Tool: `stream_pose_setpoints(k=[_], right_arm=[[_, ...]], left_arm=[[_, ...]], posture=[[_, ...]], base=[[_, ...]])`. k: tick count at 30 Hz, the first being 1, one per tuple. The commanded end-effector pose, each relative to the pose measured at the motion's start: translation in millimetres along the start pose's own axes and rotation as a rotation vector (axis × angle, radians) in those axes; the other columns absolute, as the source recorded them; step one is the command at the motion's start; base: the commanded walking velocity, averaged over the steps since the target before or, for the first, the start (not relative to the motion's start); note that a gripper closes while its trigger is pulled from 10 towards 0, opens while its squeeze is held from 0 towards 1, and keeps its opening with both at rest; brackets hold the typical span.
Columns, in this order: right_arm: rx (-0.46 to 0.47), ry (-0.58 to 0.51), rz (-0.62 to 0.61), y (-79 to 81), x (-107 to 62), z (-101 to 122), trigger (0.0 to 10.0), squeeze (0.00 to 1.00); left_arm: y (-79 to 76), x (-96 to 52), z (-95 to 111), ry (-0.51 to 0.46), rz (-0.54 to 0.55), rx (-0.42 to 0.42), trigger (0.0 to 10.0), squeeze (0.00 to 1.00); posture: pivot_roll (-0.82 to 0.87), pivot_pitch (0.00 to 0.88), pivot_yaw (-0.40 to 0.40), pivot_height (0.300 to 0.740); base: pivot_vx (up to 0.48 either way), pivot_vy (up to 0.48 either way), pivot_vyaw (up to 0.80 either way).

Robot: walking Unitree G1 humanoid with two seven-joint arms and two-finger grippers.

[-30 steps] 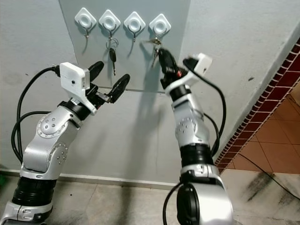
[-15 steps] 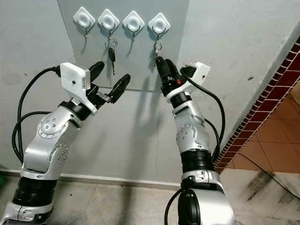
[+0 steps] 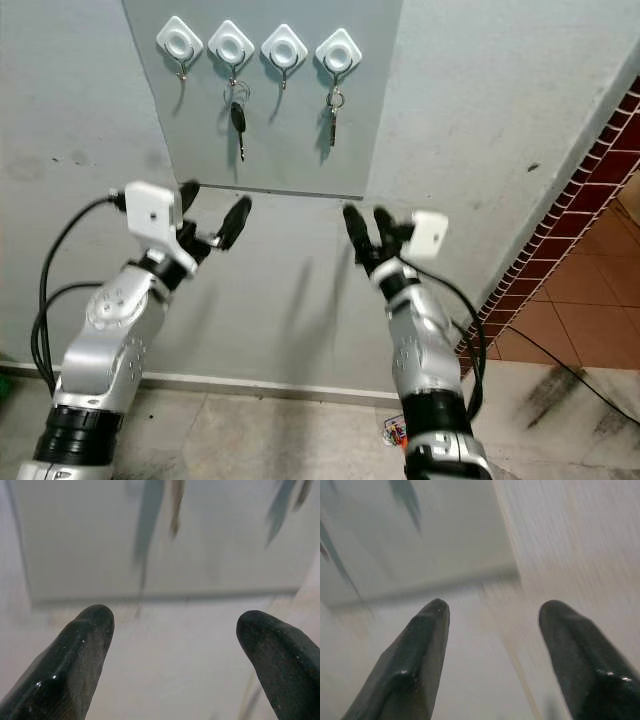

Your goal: Hang keys on a hook

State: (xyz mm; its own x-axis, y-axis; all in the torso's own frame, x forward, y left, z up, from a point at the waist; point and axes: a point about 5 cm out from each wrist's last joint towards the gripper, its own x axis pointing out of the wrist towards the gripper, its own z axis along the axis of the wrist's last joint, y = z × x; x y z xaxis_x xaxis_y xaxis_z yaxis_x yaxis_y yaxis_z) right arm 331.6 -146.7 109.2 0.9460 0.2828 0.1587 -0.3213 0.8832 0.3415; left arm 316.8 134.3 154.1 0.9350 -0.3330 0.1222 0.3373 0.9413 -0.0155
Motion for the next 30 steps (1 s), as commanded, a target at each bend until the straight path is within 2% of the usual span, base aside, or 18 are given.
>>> stream_pose_setpoints(k=[1, 3, 4, 6, 7, 9, 10, 13, 15, 18, 21, 22, 23, 25, 26, 28, 29, 30], right_arm=[[-0.04, 0.049, -0.036, -6.6, -9.0, -13.2, 10.0, 1.0], [-0.065, 0.126, -0.09, -17.7, -25.9, -33.6, 10.0, 1.0], [-0.065, 0.126, -0.09, -17.7, -25.9, -33.6, 10.0, 1.0], [-0.088, 0.2, -0.152, -27.1, -42.0, -52.0, 10.0, 1.0], [-0.088, 0.2, -0.152, -27.1, -42.0, -52.0, 10.0, 1.0], [-0.12, 0.27, -0.19, -33.2, -56.2, -66.6, 10.0, 1.0], [-0.12, 0.27, -0.19, -33.2, -56.2, -66.6, 10.0, 1.0], [-0.15, 0.455, -0.275, -44.3, -91.5, -98.3, 10.0, 1.0], [-0.166, 0.533, -0.309, -47.6, -107.5, -110.3, 10.0, 1.0], [-0.194, 0.632, -0.351, -51.6, -128.8, -123.4, 10.0, 1.0], [-0.201, 0.663, -0.36, -52.6, -135.7, -127.3, 10.0, 1.0], [-0.202, 0.699, -0.377, -53.9, -144.2, -131.5, 10.0, 1.0], [-0.202, 0.699, -0.377, -53.9, -144.2, -131.5, 10.0, 1.0], [-0.202, 0.796, -0.419, -56.5, -167.2, -141.6, 10.0, 1.0], [-0.202, 0.796, -0.419, -56.5, -167.2, -141.6, 10.0, 1.0], [-0.204, 0.864, -0.449, -58.3, -184.1, -147.6, 10.0, 1.0], [-0.204, 0.864, -0.449, -58.3, -184.1, -147.6, 10.0, 1.0], [-0.209, 0.894, -0.463, -58.8, -192.1, -150.2, 10.0, 1.0]], left_arm=[[6.2, -6.0, -22.5, 0.058, 0.046, 0.015, 10.0, 0.0], [12.7, -15.2, -52.9, 0.144, 0.111, -0.02, 10.0, 0.0], [12.7, -15.2, -52.9, 0.144, 0.111, -0.02, 10.0, 0.0], [14.4, -24.8, -78.9, 0.229, 0.136, 0.013, 10.0, 0.0], [14.4, -24.8, -78.9, 0.229, 0.136, 0.013, 10.0, 0.0], [16.3, -34.0, -98.5, 0.291, 0.161, 0.04, 10.0, 0.0], [16.3, -34.0, -98.5, 0.291, 0.161, 0.04, 10.0, 0.0], [18.1, -60.8, -140.4, 0.478, 0.232, 0.076, 10.0, 0.0], [17.3, -73.5, -155.0, 0.55, 0.239, 0.08, 10.0, 0.0], [14.8, -90.1, -170.6, 0.628, 0.226, 0.005, 10.0, 0.0], [12.4, -96.1, -176.8, 0.663, 0.211, -0.049, 10.0, 0.0], [10.0, -103.0, -182.2, 0.7, 0.194, -0.038, 10.0, 0.0], [10.0, -103.0, -182.2, 0.7, 0.194, -0.038, 10.0, 0.0], [5.9, -121.1, -193.9, 0.778, 0.194, -0.045, 10.0, 0.0], [5.9, -121.1, -193.9, 0.778, 0.194, -0.045, 10.0, 0.0], [3.3, -133.2, -200.8, 0.825, 0.204, -0.05, 10.0, 0.0], [3.3, -133.2, -200.8, 0.825, 0.204, -0.05, 10.0, 0.0], [2.4, -140.0, -204.3, 0.852, 0.215, -0.057, 10.0, 0.0]], posture=[[0.02, 0.0, 0.011, 0.74], [0.02, 0.0, 0.012, 0.74], [0.02, 0.0, 0.012, 0.74], [0.01, 0.0, 0.017, 0.74], [0.01, 0.0, 0.017, 0.74], [0.01, 0.0, 0.02, 0.74], [0.01, 0.0, 0.02, 0.74], [0.0, 0.0, 0.024, 0.74], [-0.01, 0.0, 0.024, 0.74], [-0.01, 0.0, 0.025, 0.74], [-0.02, 0.0, 0.022, 0.74], [-0.02, 0.0, 0.026, 0.74], [-0.02, 0.0, 0.026, 0.74], [-0.03, 0.0, 0.029, 0.74], [-0.03, 0.0, 0.029, 0.74], [-0.02, 0.0, 0.03, 0.74], [-0.02, 0.0, 0.03, 0.74], [-0.02, 0.0, 0.03, 0.74]], base=[[0.0, 0.0, 0.0], [0.0, 0.0, 0.0], [0.0, 0.0, 0.0], [0.0, 0.0, 0.0], [0.0, 0.0, 0.0], [0.0, 0.0, 0.0], [0.0, 0.0, 0.0], [0.0, 0.0, 0.0], [0.0, 0.0, 0.0], [0.0, 0.0, 0.0], [0.0, 0.0, 0.0], [0.0, 0.0, 0.0], [0.0, 0.0, 0.0], [0.0, 0.0, 0.0], [0.0, 0.0, 0.0], [0.0, 0.0, 0.0], [0.0, 0.0, 0.0], [0.0, 0.0, 0.0]])
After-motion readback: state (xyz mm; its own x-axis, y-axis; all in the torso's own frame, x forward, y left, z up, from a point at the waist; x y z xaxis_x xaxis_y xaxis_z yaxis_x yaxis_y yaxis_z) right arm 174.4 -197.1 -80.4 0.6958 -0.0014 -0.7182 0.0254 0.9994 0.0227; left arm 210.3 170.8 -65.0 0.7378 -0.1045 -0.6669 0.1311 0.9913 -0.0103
